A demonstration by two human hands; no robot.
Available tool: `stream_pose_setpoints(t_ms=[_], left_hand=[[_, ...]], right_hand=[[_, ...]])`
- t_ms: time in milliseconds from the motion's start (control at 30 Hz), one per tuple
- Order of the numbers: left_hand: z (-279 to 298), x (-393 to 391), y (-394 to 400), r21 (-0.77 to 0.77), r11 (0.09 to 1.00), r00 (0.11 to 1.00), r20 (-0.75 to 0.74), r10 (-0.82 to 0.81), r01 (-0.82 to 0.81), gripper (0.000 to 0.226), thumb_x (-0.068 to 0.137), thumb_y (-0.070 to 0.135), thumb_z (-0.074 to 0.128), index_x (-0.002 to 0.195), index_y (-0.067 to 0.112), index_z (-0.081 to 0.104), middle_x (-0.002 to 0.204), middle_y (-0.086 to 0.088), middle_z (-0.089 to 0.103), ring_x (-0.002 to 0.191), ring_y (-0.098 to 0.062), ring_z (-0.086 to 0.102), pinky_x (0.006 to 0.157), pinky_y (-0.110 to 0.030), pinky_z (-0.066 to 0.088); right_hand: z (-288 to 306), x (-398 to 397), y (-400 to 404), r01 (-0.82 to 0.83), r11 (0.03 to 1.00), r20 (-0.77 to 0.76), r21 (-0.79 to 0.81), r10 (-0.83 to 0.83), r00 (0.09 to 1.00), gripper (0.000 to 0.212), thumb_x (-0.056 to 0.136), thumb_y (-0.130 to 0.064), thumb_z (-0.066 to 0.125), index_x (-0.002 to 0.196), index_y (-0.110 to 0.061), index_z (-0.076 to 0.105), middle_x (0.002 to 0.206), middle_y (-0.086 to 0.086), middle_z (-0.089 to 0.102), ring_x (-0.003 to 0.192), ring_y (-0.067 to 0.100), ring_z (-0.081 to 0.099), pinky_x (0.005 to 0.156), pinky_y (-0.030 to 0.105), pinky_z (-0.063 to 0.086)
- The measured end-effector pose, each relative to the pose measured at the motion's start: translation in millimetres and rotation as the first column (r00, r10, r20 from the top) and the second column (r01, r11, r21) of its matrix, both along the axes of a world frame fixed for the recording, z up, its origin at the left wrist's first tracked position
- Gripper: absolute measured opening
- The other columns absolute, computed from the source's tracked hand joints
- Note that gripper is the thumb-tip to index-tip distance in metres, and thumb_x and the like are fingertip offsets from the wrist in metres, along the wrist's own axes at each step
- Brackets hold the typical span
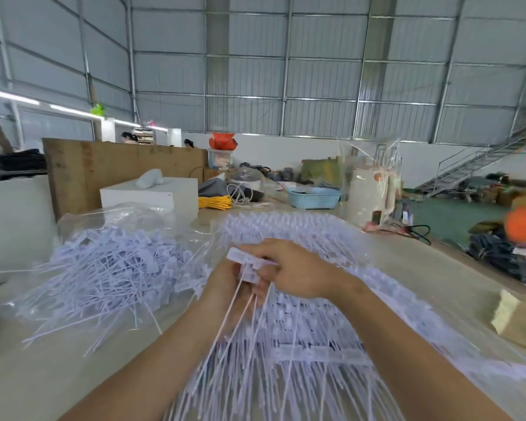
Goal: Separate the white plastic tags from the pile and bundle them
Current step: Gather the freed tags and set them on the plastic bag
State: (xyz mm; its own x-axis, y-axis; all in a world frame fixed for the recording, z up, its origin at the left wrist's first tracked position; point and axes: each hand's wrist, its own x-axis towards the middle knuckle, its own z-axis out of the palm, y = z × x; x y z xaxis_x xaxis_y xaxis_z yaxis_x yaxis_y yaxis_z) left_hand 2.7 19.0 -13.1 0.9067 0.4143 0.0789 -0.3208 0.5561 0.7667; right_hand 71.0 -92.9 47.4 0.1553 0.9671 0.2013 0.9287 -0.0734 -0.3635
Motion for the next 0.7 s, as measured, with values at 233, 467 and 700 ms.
stream_pose_setpoints(t_ms=[233,467,700], left_hand=[[-1,-3,3,0.390,0.843,0.915,-0.002,0.404,-0.371,0.046,0.084,0.052,0.051,0.091,0.009,0.063,0.067,-0.007,0.056,0.044,-0.010,0.046,0.039,-0.020,0.035],[6,-9,6,0.224,0.872,0.892,0.233,0.386,-0.436,0.019,0.095,0.025,0.048,0.083,0.013,0.057,0.058,-0.001,0.049,0.040,-0.008,0.038,0.040,-0.019,0.034],[3,-9,1,0.501,0.714,0.868,0.199,0.455,-0.489,0.021,0.094,0.024,0.052,0.080,0.009,0.055,0.062,-0.012,0.044,0.040,-0.009,0.034,0.041,-0.020,0.029]], right_hand=[[-3,-1,10,0.038,0.993,0.255,0.112,-0.066,0.965,0.048,0.084,0.005,0.054,0.128,-0.013,0.047,0.120,0.006,0.050,0.113,0.026,0.049,0.082,0.039,0.048],[18,-12,12,0.129,0.948,0.630,0.289,-0.290,0.720,0.055,0.083,-0.019,0.062,0.133,-0.015,0.039,0.128,0.010,0.042,0.114,0.031,0.043,0.073,0.037,0.045],[10,8,15,0.154,0.986,0.202,0.071,-0.165,0.965,0.030,0.097,-0.030,0.048,0.072,-0.012,0.049,0.072,0.002,0.052,0.075,0.026,0.051,0.064,0.033,0.041]])
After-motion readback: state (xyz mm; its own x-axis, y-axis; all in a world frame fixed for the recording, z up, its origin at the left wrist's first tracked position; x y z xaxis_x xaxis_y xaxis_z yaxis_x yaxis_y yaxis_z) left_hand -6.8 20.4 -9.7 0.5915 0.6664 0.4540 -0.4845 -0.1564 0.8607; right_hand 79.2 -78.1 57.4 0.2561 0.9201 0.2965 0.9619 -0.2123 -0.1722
